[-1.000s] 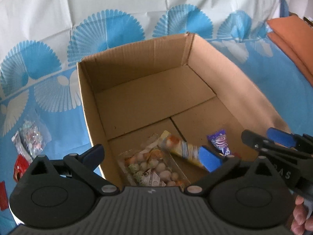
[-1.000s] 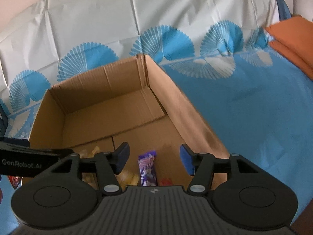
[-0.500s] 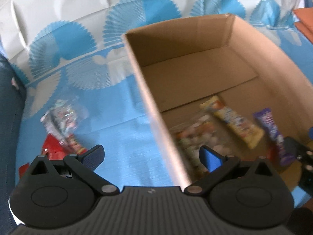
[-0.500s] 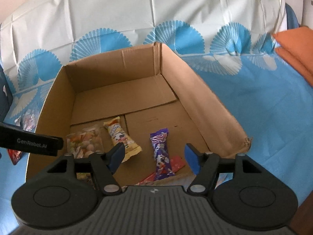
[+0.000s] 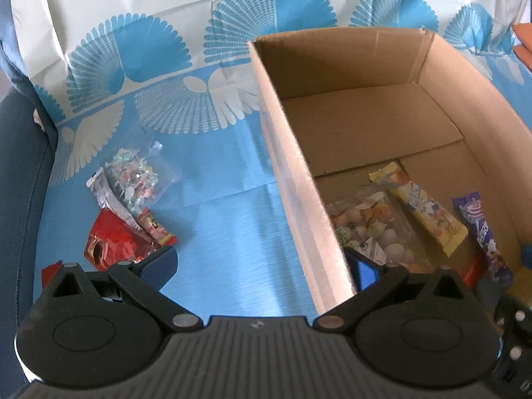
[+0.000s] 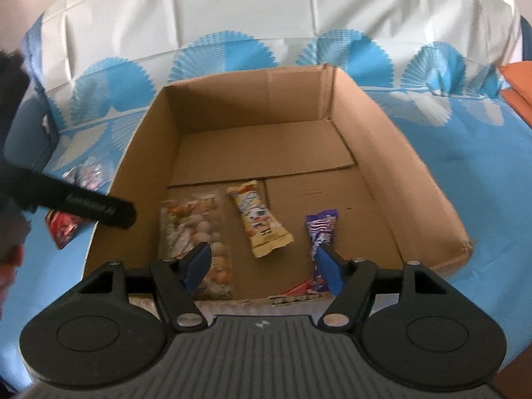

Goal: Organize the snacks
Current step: 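Raise both tools and pull back from the box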

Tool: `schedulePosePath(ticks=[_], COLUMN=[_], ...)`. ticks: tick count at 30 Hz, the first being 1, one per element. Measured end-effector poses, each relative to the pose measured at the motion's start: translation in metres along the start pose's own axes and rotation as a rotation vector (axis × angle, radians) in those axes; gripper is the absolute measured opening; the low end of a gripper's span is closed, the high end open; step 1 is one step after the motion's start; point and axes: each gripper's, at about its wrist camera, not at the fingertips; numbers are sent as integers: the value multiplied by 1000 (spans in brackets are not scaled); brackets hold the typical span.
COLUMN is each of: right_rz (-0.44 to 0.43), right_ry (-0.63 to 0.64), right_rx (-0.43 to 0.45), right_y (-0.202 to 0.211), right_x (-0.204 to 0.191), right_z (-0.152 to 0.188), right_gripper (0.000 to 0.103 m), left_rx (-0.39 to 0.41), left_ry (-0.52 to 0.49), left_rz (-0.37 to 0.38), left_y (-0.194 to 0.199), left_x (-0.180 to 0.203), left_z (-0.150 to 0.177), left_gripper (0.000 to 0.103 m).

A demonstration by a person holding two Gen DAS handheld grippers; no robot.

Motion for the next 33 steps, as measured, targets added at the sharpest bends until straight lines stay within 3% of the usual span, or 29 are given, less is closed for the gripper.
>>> schedulePosePath(ticks=[5, 9, 14, 19, 26, 33], right_rz=[-18, -15, -46, -92, -47, -24], right_ry=[-68, -90, -87, -44, -2, 37], right_rx=[-28, -12, 31, 71, 140, 229], right_y=[6, 26, 75, 126, 172, 222], right_x=[8, 18, 16, 0, -16, -36], right_z=[-7, -13, -11, 2, 10, 13], right_gripper=[71, 72, 73, 74, 75, 78], left_rx=[60, 155, 173, 203, 301, 343], left_ry=[-39, -80, -37, -6, 55, 101], left_rz=[-13, 23, 87, 67, -19, 33], left_y=[22, 60, 111, 161, 228, 255], left_x=[9, 16, 9, -21, -82, -107], left_z=[2, 9, 42, 96, 148, 170], left_gripper=[103, 103, 103, 103, 103, 103])
Point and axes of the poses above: each gripper's, at about its wrist camera, not at the fingertips, and y roughly against the way its jaws point, x to its right, z to its underside, and after that the axes turned 10 degrees about z, right-handed
